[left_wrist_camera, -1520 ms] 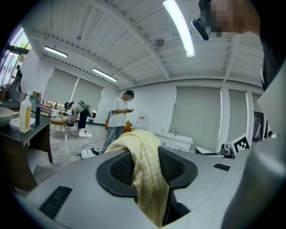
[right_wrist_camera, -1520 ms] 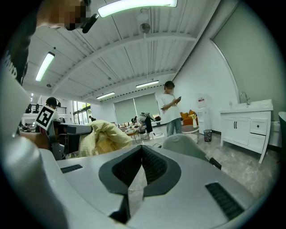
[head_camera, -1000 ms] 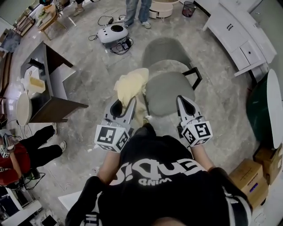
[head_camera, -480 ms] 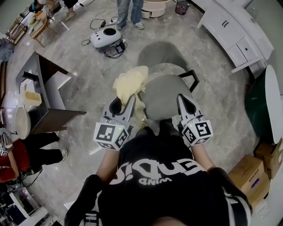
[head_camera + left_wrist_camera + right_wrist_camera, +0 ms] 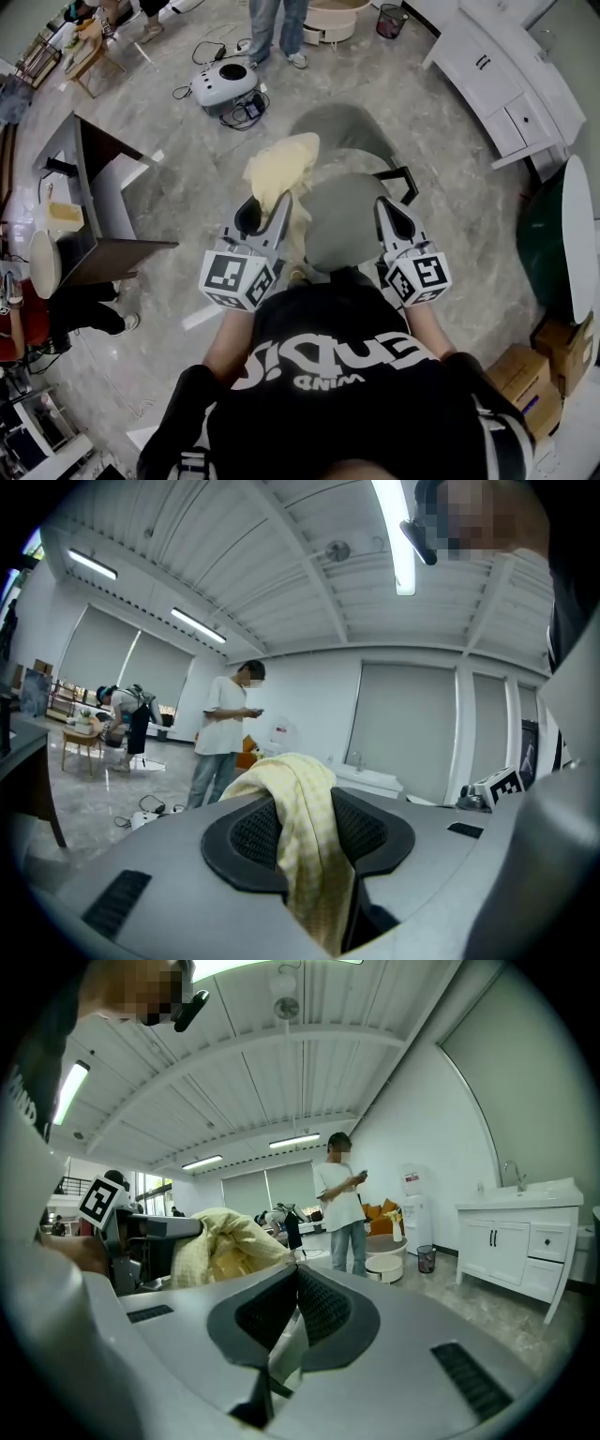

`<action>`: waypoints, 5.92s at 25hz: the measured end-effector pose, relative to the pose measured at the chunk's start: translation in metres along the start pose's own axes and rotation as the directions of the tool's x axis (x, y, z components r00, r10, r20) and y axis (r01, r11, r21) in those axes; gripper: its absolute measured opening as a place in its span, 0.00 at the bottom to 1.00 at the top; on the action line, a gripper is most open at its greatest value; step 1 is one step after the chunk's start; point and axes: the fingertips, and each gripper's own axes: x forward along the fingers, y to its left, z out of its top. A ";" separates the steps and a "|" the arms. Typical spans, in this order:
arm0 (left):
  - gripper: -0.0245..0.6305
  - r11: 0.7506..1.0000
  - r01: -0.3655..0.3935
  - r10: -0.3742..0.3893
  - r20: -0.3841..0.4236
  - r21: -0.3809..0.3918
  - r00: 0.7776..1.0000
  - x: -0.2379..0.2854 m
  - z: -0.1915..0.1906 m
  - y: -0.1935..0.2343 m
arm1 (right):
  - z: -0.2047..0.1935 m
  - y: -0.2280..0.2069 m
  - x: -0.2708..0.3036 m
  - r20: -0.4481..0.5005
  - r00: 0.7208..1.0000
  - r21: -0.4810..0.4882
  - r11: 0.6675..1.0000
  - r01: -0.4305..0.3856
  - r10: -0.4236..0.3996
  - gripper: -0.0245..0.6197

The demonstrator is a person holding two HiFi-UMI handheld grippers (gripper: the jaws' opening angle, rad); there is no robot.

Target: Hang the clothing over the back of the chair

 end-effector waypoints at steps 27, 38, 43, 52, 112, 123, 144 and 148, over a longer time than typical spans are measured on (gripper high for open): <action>0.28 0.998 0.001 -0.006 0.090 0.061 0.996 0.165 0.077 0.044 | 0.015 -0.053 0.069 -0.008 0.999 0.005 0.999 -0.051 0.051 0.06; 0.28 0.999 -0.027 0.022 0.101 0.046 0.995 0.215 0.086 0.060 | 0.013 -0.079 0.083 -0.027 0.998 0.020 0.999 -0.047 0.048 0.06; 0.28 0.999 -0.033 0.030 0.089 0.035 0.996 0.234 0.081 0.065 | 0.012 -0.092 0.087 -0.041 0.998 0.028 0.999 -0.041 0.042 0.06; 0.28 0.998 -0.062 0.062 0.026 0.005 0.998 0.262 0.044 0.079 | 0.006 -0.116 0.094 -0.073 0.997 0.048 0.999 -0.019 0.022 0.06; 0.35 0.971 -0.213 0.179 -0.260 -0.106 0.949 0.251 -0.158 0.092 | -0.028 -0.123 0.075 -0.155 0.987 0.075 0.996 -0.038 0.050 0.06; 0.08 0.980 -0.187 0.178 -0.125 -0.066 0.976 0.175 -0.084 0.071 | -0.016 -0.085 0.071 -0.099 0.990 0.052 0.994 -0.091 0.096 0.06; 0.06 0.981 -0.190 0.190 -0.010 0.036 0.982 0.017 -0.039 0.056 | 0.004 -0.013 0.082 -0.040 0.981 -0.009 0.981 -0.192 0.191 0.06; 0.06 0.973 -0.230 0.230 0.007 -0.004 0.973 -0.003 -0.048 0.062 | 0.000 0.000 0.085 -0.045 0.977 -0.013 0.978 -0.210 0.209 0.06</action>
